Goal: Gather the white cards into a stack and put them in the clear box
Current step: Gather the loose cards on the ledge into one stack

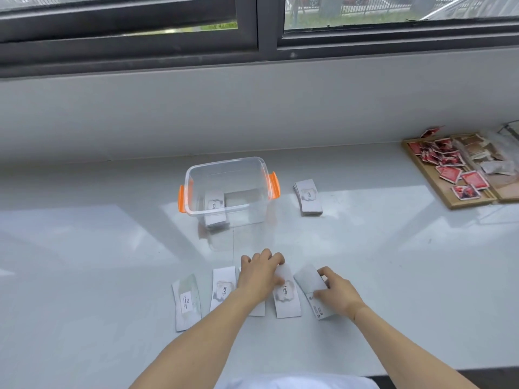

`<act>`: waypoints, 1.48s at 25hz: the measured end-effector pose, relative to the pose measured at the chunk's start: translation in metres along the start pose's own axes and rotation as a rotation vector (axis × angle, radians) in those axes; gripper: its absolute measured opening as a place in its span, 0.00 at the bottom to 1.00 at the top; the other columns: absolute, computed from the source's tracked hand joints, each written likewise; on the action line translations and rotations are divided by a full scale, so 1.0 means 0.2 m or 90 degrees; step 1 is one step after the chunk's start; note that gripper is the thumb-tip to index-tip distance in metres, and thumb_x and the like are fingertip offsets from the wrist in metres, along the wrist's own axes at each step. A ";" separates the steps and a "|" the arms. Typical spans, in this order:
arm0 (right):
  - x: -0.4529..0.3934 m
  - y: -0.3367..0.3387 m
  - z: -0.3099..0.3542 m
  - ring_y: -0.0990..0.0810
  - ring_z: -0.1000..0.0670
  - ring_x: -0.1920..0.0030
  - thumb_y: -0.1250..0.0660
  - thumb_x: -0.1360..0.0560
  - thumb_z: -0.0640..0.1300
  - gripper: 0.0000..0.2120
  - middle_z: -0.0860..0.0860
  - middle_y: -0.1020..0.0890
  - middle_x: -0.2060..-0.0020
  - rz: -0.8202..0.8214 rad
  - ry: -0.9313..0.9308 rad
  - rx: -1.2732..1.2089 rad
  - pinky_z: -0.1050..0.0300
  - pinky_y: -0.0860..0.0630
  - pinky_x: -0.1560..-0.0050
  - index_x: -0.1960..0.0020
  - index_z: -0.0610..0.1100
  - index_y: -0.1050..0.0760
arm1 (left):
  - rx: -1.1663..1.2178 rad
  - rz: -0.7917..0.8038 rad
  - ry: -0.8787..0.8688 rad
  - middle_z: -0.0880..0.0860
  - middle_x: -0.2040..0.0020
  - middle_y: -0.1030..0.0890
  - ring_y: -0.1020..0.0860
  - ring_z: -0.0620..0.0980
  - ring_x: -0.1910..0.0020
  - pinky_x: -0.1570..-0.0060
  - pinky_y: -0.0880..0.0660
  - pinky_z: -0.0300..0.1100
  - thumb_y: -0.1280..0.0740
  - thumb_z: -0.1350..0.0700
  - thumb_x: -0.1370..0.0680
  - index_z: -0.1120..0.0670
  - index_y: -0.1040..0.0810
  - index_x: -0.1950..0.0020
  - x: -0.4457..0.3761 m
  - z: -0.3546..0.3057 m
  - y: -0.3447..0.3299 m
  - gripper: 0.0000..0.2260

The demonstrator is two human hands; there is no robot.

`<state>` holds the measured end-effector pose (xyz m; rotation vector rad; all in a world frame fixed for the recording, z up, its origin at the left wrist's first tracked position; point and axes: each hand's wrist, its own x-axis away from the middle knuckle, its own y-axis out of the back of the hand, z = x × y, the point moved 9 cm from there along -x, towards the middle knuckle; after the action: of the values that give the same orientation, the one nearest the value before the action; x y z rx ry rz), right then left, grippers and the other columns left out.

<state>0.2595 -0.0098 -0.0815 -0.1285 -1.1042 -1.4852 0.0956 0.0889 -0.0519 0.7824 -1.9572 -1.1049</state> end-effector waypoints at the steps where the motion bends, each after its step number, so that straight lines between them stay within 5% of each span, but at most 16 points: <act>1: 0.01 -0.01 0.00 0.19 0.47 0.57 0.36 0.28 0.41 0.12 0.48 0.18 0.59 0.007 0.011 -0.024 0.49 0.21 0.55 0.47 0.54 0.28 | 0.058 -0.004 -0.004 0.51 0.45 0.25 0.26 0.55 0.46 0.46 0.39 0.48 0.33 0.51 0.24 0.47 0.30 0.41 0.01 0.00 0.02 0.13; 5: 0.05 -0.07 0.07 0.19 0.47 0.60 0.41 0.24 0.39 0.12 0.47 0.18 0.56 0.042 0.045 -0.181 0.55 0.22 0.66 0.50 0.55 0.25 | 0.230 0.013 -0.007 0.54 0.49 0.21 0.25 0.58 0.52 0.54 0.30 0.48 0.36 0.55 0.22 0.49 0.34 0.42 0.02 -0.05 0.03 0.10; 10: 0.08 -0.08 0.16 0.18 0.51 0.59 0.37 0.23 0.44 0.08 0.49 0.16 0.54 0.069 0.083 -0.270 0.56 0.23 0.60 0.48 0.55 0.25 | 0.177 0.029 0.024 0.58 0.54 0.20 0.24 0.64 0.55 0.55 0.26 0.55 0.40 0.49 0.19 0.52 0.39 0.45 0.03 -0.06 -0.04 0.11; 16: 0.08 -0.08 0.23 0.20 0.44 0.57 0.40 0.25 0.36 0.18 0.51 0.18 0.54 0.010 0.160 -0.073 0.50 0.24 0.62 0.43 0.56 0.31 | 0.180 0.053 0.045 0.55 0.43 0.19 0.24 0.65 0.48 0.50 0.28 0.54 0.41 0.44 0.20 0.46 0.42 0.34 0.05 -0.08 -0.11 0.18; 23: 0.09 -0.04 0.32 0.26 0.47 0.55 0.45 0.28 0.33 0.26 0.54 0.23 0.53 -0.179 0.301 0.342 0.53 0.37 0.63 0.37 0.57 0.36 | 0.007 -0.059 -0.004 0.47 0.35 0.28 0.33 0.51 0.34 0.39 0.36 0.46 0.36 0.44 0.25 0.46 0.33 0.32 0.09 0.17 0.00 0.22; 29: 0.10 -0.15 0.27 0.27 0.45 0.54 0.46 0.31 0.32 0.26 0.52 0.24 0.53 -0.179 0.324 0.498 0.52 0.36 0.59 0.37 0.53 0.34 | -0.060 0.081 -0.046 0.47 0.24 0.41 0.43 0.49 0.26 0.29 0.51 0.53 0.31 0.40 0.37 0.38 0.45 0.27 0.12 0.31 -0.05 0.41; 37: 0.08 -0.12 0.26 0.28 0.45 0.54 0.44 0.27 0.34 0.20 0.52 0.25 0.54 -0.188 0.290 0.510 0.51 0.37 0.58 0.39 0.53 0.35 | -0.227 0.141 -0.171 0.52 0.32 0.35 0.34 0.55 0.38 0.39 0.36 0.51 0.25 0.50 0.34 0.41 0.32 0.36 0.04 0.21 -0.03 0.29</act>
<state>0.2095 0.0097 -0.0573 0.9163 -1.2801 -1.1307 0.0572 0.0972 -0.0699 0.2306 -1.9258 -1.4240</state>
